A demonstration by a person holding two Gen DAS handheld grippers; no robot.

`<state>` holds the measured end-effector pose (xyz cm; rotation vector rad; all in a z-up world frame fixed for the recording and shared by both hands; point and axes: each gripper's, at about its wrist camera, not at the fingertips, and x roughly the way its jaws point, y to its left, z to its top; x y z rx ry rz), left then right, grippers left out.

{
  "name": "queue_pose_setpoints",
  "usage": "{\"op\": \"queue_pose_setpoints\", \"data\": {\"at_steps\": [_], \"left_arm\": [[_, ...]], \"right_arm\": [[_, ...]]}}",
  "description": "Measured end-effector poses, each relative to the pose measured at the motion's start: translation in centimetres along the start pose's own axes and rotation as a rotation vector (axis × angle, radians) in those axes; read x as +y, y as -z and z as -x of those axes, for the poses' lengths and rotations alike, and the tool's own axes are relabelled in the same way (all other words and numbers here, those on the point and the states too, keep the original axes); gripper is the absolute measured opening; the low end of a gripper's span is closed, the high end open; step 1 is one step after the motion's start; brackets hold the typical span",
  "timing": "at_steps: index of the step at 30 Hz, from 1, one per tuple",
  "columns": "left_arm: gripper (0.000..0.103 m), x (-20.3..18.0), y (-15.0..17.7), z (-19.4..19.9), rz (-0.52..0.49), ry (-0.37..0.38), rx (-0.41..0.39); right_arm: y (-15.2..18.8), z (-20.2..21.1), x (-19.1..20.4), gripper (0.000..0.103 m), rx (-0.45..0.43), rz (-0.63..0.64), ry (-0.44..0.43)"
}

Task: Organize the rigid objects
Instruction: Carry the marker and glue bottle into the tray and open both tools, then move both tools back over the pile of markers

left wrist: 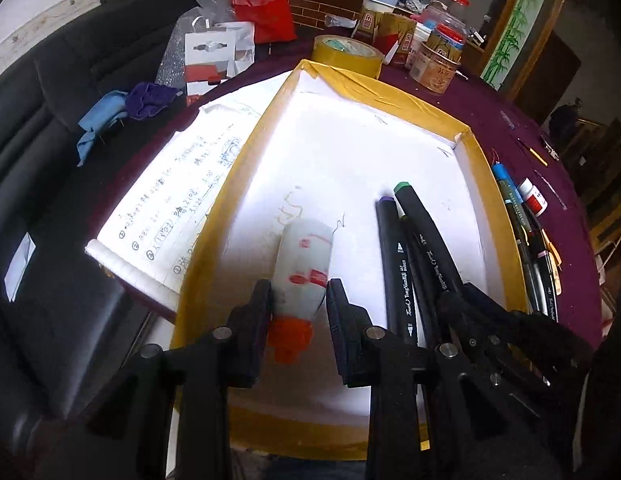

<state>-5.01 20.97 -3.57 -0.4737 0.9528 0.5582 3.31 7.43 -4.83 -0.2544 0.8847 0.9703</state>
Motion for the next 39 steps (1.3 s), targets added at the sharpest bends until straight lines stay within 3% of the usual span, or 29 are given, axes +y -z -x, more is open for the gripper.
{"op": "queue_pose_setpoints", "data": {"at_steps": [2, 4, 7, 14, 18, 23, 30, 39], "left_arm": [[0.034, 0.0, 0.1, 0.1, 0.0, 0.014, -0.008], [0.048, 0.0, 0.2, 0.7, 0.018, 0.016, -0.032], [0.059, 0.1, 0.4, 1.8, 0.06, 0.047, -0.084], [0.059, -2.3, 0.9, 5.4, 0.055, 0.091, -0.182], [0.059, -6.1, 1.8, 7.3, -0.023, 0.194, -0.223], [0.059, -11.4, 2.9, 7.2, -0.125, 0.307, -0.185], [0.059, -16.8, 4.6, 6.0, -0.239, 0.352, -0.116], [0.059, -17.9, 5.4, 4.7, -0.241, 0.362, -0.068]], "right_arm": [[0.1, 0.1, -0.1, 0.015, 0.001, 0.003, -0.011], [0.3, 0.4, -0.1, 0.018, -0.008, 0.012, -0.031], [0.7, 1.8, -0.4, 0.037, -0.055, 0.007, -0.077], [2.3, 7.2, -3.2, 0.041, -0.182, -0.039, -0.19], [4.6, 9.9, -6.4, 0.043, -0.228, -0.123, -0.207], [8.1, 12.0, -11.0, 0.043, -0.24, -0.25, -0.156], [10.9, 14.1, -16.8, 0.043, -0.25, -0.383, -0.055], [10.2, 12.5, -21.0, 0.042, -0.184, -0.483, -0.128]]}}
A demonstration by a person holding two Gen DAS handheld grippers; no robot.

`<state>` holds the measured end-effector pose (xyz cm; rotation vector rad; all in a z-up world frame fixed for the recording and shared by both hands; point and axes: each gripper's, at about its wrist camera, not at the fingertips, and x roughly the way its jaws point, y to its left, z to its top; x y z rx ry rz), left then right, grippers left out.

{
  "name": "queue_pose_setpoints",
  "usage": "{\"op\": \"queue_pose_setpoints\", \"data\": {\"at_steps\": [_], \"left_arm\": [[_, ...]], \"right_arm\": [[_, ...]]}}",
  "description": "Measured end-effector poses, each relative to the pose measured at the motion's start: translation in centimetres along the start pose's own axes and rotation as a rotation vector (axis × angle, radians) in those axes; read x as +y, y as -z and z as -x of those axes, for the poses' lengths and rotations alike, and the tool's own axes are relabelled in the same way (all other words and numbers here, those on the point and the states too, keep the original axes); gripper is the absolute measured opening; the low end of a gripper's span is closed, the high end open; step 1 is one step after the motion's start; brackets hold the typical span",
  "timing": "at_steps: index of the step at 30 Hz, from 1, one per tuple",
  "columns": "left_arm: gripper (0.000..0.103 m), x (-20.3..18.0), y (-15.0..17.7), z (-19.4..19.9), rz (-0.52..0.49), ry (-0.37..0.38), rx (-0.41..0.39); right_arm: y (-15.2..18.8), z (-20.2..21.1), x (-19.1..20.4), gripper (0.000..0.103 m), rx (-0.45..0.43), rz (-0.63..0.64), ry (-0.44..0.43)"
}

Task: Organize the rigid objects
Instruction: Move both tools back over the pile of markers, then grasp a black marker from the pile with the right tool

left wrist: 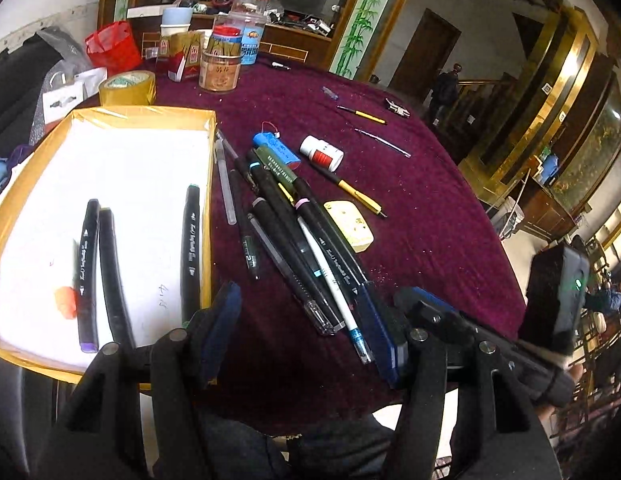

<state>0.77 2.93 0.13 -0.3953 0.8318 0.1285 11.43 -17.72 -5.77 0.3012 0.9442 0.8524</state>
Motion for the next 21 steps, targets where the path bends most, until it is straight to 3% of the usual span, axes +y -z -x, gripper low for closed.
{"op": "queue_pose_setpoints", "data": {"at_steps": [2, 6, 14, 19, 21], "left_arm": [[0.059, 0.4, 0.1, -0.2, 0.015, 0.002, 0.012], [0.059, 0.6, 0.3, -0.4, 0.017, 0.013, 0.019], [0.059, 0.3, 0.2, -1.3, 0.011, 0.037, 0.041], [0.059, 0.2, 0.2, -1.7, 0.015, 0.056, 0.062], [0.059, 0.1, 0.1, -1.9, 0.019, 0.058, 0.063]], "right_arm": [[-0.9, -1.0, -0.3, 0.04, 0.028, 0.003, 0.015], [-2.5, -3.0, -0.5, 0.024, 0.101, 0.033, 0.027], [-4.7, -6.1, -0.3, 0.024, 0.206, 0.091, 0.046], [-4.5, -7.6, -0.7, 0.024, 0.26, 0.079, 0.014], [-4.2, -7.6, -0.3, 0.02, 0.232, 0.109, 0.037]]}}
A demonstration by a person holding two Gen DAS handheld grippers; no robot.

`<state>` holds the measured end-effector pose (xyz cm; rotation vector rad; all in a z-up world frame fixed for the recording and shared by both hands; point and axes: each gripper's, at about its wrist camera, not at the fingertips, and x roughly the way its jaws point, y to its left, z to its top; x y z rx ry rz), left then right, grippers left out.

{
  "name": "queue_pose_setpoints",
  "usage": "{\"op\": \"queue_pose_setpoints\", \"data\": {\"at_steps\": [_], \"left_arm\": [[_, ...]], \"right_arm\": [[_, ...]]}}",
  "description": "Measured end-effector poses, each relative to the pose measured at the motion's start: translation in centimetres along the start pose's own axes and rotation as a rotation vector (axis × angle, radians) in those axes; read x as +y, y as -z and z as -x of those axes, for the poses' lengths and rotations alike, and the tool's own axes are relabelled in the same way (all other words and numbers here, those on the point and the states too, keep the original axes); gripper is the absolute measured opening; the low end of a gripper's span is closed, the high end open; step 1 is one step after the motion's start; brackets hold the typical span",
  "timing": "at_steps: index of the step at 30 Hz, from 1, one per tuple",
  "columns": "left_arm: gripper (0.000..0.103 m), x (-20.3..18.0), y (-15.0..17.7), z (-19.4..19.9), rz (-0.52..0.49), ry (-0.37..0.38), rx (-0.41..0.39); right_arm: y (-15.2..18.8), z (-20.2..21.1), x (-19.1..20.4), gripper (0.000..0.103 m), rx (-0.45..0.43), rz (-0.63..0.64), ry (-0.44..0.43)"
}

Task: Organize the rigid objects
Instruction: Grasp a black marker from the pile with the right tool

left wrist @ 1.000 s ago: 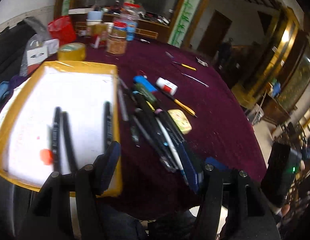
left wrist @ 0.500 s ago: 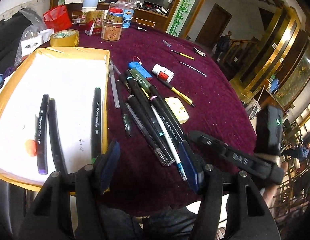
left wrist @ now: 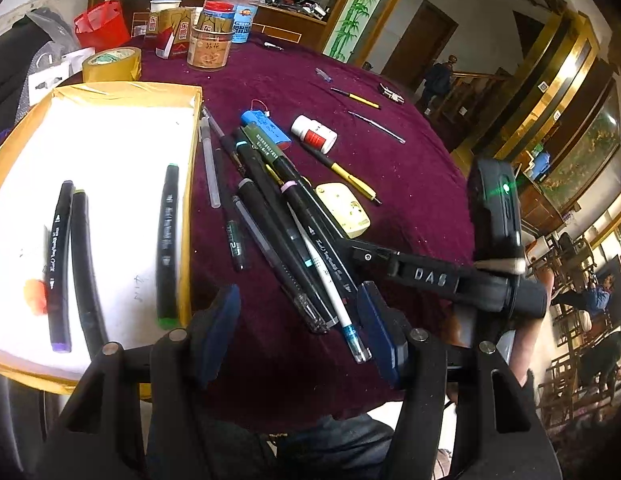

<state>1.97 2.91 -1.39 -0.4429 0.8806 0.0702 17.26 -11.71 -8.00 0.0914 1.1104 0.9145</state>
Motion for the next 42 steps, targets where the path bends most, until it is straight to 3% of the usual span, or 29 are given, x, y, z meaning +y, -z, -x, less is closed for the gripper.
{"op": "queue_pose_setpoints", "data": {"at_steps": [4, 9, 11, 16, 22, 32, 36, 42], "left_arm": [[0.059, -0.3, -0.1, -0.7, -0.003, 0.005, 0.023], [0.059, -1.1, -0.4, -1.5, -0.013, 0.014, 0.031], [0.059, -1.4, -0.6, -2.1, -0.012, 0.021, 0.055], [0.059, -3.1, -0.8, -3.8, -0.025, 0.04, 0.098], [0.058, -5.7, -1.2, -5.7, -0.052, 0.034, 0.14], [0.038, -8.6, -2.4, -10.4, -0.135, -0.111, 0.208], [0.035, -8.8, -2.2, -11.9, -0.133, -0.138, 0.251], [0.028, -8.5, -1.7, -11.7, -0.122, -0.127, 0.226]], "right_arm": [[1.0, 0.9, 0.7, 0.015, -0.046, 0.023, 0.022], [3.0, 4.9, -0.3, 0.014, -0.185, -0.019, 0.034], [4.0, 6.8, -1.4, 0.014, -0.244, -0.053, 0.092], [4.7, 8.9, -2.9, 0.014, -0.295, -0.086, 0.292], [5.2, 8.3, -3.1, 0.013, -0.28, -0.075, 0.387], [6.2, 7.6, -3.3, 0.013, -0.285, -0.077, 0.398], [6.2, 7.6, -3.5, 0.013, -0.291, -0.079, 0.392], [6.3, 7.6, -3.6, 0.014, -0.299, -0.077, 0.381]]}}
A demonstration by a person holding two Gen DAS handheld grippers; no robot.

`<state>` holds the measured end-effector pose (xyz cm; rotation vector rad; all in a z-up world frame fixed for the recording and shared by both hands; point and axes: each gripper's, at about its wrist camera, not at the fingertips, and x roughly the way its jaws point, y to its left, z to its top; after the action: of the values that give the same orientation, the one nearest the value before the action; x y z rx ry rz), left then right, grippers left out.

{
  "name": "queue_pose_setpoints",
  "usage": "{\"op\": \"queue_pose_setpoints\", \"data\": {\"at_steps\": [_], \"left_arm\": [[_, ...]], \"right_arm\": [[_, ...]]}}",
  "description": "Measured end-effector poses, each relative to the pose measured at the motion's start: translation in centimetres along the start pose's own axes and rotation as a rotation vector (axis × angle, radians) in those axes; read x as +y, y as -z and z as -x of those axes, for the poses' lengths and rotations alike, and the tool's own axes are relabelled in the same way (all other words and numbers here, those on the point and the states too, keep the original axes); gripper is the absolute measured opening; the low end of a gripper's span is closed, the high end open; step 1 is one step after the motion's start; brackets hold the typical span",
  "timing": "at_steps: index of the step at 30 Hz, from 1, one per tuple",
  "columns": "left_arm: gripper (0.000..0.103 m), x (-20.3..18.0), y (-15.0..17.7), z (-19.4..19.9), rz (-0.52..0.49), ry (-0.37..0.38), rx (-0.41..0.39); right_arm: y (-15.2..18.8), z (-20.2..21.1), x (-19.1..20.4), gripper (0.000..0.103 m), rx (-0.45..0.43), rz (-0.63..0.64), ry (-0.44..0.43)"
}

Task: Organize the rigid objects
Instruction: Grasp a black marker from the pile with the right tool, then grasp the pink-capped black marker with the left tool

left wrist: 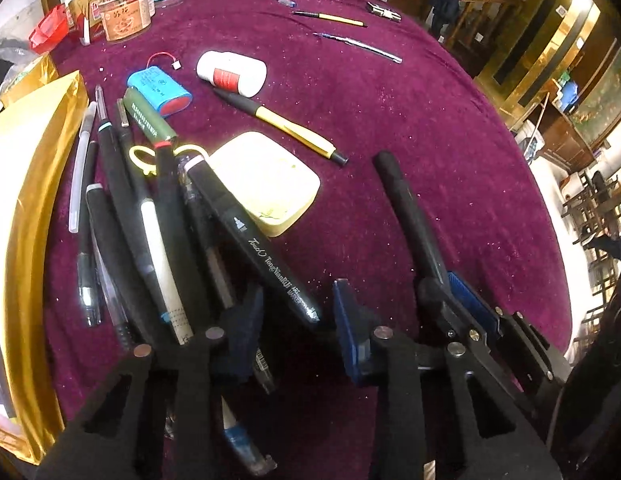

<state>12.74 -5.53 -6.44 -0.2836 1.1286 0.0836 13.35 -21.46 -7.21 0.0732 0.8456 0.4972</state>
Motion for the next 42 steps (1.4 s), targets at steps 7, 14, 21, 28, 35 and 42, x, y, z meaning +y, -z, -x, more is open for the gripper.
{"op": "queue_pose_setpoints", "data": {"at_steps": [7, 14, 21, 28, 35, 42], "left_arm": [[0.019, 1.2, -0.2, 0.7, 0.049, 0.047, -0.003], [0.017, 0.3, -1.0, 0.0, 0.036, -0.018, -0.01], [0.012, -0.4, 0.8, 2.6, -0.015, -0.107, -0.111], [0.012, -0.5, 2.0, 5.9, -0.053, -0.165, -0.214], [0.012, 1.5, 2.5, 7.8, -0.033, -0.152, -0.251], [0.012, 4.6, 3.2, 9.6, 0.023, -0.151, -0.279]], "right_arm": [[0.0, 0.1, 0.0, 0.014, -0.012, -0.013, -0.005], [0.2, 0.0, 0.4, 0.014, -0.022, -0.01, 0.016], [0.2, 0.0, 0.7, 0.022, -0.027, 0.005, 0.02], [0.7, -0.2, 2.5, 0.014, -0.055, 0.073, 0.141], [0.2, 0.6, 1.8, 0.013, -0.046, -0.09, 0.03], [-0.7, 3.6, 5.7, 0.013, -0.152, -0.074, -0.09]]}}
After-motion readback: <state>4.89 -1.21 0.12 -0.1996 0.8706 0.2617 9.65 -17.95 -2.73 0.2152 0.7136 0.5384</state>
